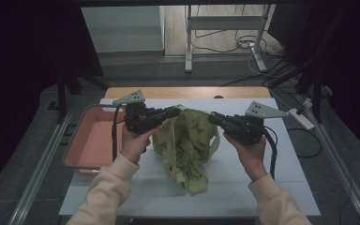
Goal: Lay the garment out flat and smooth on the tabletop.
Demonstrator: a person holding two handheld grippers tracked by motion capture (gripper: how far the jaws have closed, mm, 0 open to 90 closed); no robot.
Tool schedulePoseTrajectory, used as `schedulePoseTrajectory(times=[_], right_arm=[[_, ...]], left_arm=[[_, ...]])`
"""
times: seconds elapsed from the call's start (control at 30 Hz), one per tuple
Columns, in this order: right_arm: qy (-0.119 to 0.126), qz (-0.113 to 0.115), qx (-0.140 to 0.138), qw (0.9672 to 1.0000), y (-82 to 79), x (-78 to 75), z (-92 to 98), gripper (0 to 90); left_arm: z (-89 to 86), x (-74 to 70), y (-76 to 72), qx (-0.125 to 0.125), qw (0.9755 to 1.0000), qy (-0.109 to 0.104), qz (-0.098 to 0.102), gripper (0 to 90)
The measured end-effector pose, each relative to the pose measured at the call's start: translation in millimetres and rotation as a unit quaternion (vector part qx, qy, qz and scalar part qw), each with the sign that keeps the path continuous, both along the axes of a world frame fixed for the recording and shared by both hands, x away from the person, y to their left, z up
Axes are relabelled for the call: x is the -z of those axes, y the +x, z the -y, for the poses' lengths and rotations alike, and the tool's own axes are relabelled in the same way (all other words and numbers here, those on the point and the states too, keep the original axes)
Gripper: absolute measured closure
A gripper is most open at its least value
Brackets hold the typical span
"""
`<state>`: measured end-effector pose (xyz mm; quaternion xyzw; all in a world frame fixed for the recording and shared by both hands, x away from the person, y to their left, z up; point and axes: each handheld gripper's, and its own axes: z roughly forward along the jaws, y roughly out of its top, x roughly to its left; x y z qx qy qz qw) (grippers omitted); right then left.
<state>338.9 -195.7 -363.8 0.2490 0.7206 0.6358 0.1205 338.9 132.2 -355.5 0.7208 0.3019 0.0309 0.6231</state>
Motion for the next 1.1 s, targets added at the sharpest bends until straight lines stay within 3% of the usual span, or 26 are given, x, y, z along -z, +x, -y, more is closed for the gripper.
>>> schedulePoseTrajectory(times=[0.3,0.53,0.97,1.1], right_arm=[[0.015,-0.006,-0.002,0.9999,3.8,0.2,-2.6,84.2],[0.025,-0.003,0.002,0.9997,7.1,-8.0,-3.6,84.4],[0.049,0.012,-0.002,0.9987,10.1,-33.4,-3.1,84.4],[0.069,0.007,-0.011,0.9975,12.4,-42.1,-2.5,84.4]], left_arm=[[-3.1,-2.2,2.5,-0.001,1.0000,-0.005,-0.005,87.8],[-4.7,-8.6,4.5,0.001,0.9999,-0.015,-0.004,87.8],[-8.1,-33.0,3.1,0.000,0.9996,-0.022,0.020,87.7],[-9.2,-45.1,1.2,0.000,0.9993,-0.021,0.032,87.7]])
